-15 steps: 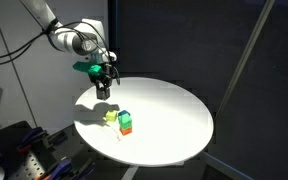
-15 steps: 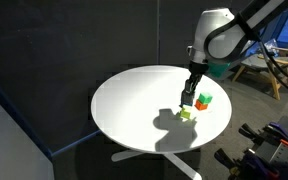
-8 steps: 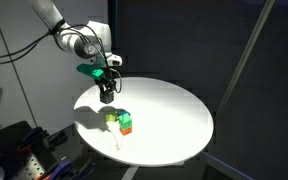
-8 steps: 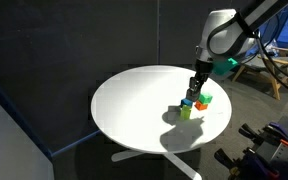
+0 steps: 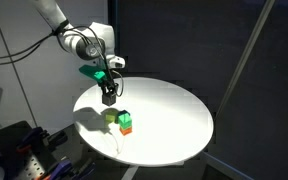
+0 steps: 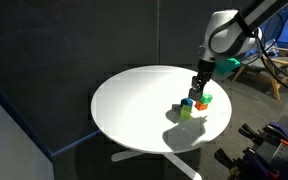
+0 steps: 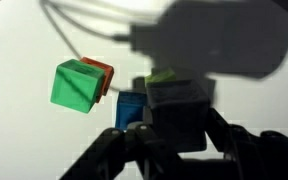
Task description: Put the grey block on top of the green block
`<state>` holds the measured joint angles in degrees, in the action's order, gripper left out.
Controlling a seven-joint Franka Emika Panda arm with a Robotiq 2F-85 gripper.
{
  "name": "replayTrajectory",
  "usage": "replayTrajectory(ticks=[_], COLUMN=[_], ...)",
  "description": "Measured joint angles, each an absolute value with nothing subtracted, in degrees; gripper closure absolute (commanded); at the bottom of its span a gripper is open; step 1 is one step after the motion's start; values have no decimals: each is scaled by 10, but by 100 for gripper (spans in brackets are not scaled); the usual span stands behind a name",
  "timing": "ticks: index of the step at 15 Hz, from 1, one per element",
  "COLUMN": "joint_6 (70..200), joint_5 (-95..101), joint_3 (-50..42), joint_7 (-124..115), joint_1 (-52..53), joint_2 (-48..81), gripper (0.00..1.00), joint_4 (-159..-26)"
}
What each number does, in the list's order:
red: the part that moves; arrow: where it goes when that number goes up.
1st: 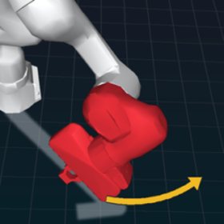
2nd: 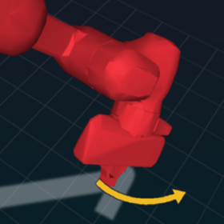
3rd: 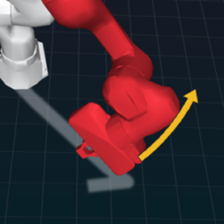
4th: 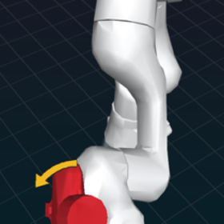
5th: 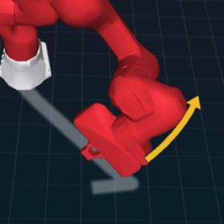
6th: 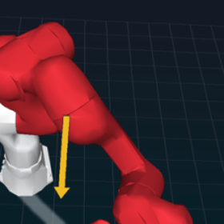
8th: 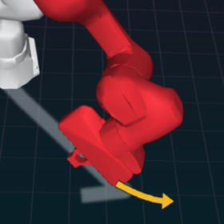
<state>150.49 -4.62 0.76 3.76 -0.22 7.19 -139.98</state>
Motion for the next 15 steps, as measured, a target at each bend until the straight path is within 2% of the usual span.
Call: replayTrajectory(ticks=[11,12,15], joint_6=[1505,1505,1505], joint_5=[-46,-46,-46], joint_3=[8,8,8], joint_7=[38,38,38], joint_1=[-1,-1,-1], joint_2=[73,73,73], gripper=[45,70,70], joint_4=[-1400,-1400,-1400])
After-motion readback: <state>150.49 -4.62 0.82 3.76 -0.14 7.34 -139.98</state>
